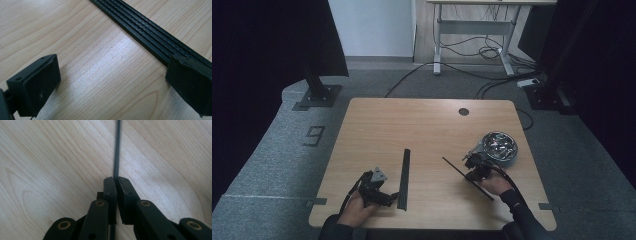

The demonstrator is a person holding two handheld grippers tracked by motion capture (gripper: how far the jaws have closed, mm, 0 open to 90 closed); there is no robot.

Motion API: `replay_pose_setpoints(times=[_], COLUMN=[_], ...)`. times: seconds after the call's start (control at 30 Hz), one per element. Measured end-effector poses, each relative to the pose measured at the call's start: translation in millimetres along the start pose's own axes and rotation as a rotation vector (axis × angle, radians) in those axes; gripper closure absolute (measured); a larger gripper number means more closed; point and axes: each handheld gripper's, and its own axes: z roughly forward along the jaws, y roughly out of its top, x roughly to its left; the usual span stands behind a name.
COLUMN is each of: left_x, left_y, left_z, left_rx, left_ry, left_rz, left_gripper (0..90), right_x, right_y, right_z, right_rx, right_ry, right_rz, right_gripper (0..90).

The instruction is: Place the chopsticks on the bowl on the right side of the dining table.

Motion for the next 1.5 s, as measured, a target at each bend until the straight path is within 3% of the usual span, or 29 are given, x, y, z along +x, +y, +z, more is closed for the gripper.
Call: replay_pose_setpoints(times=[0.27,0.63,0.9,1.17,1.5], left_x=[0.0,0.0,-0.1,-0.1,0.0], left_y=[0.0,0.0,-0.1,-0.1,0.0], left_z=[0.0,0.0,0.0,0.0,0.0], left_rx=[0.000,0.000,0.000,0.000,0.000], left_ry=[0.000,0.000,0.000,0.000,-0.001], left_rz=[0.000,0.000,0.000,-0.001,0.000], left_gripper=[0.0,0.0,0.0,0.0,0.0], right_x=[-0.1,0.3,1.9,3.7,4.2], right_y=[4.2,27.0,39.0,44.4,40.5], right_z=[-1.3,4.6,8.5,11.1,9.3], right_rx=[0.076,0.208,0.300,0.341,0.316], right_ry=[-0.005,-0.001,-0.003,0.005,0.002], right_rz=[-0.035,-0.062,-0.039,-0.041,-0.061], right_gripper=[79.9,78.3,81.6,85.9,86.3])
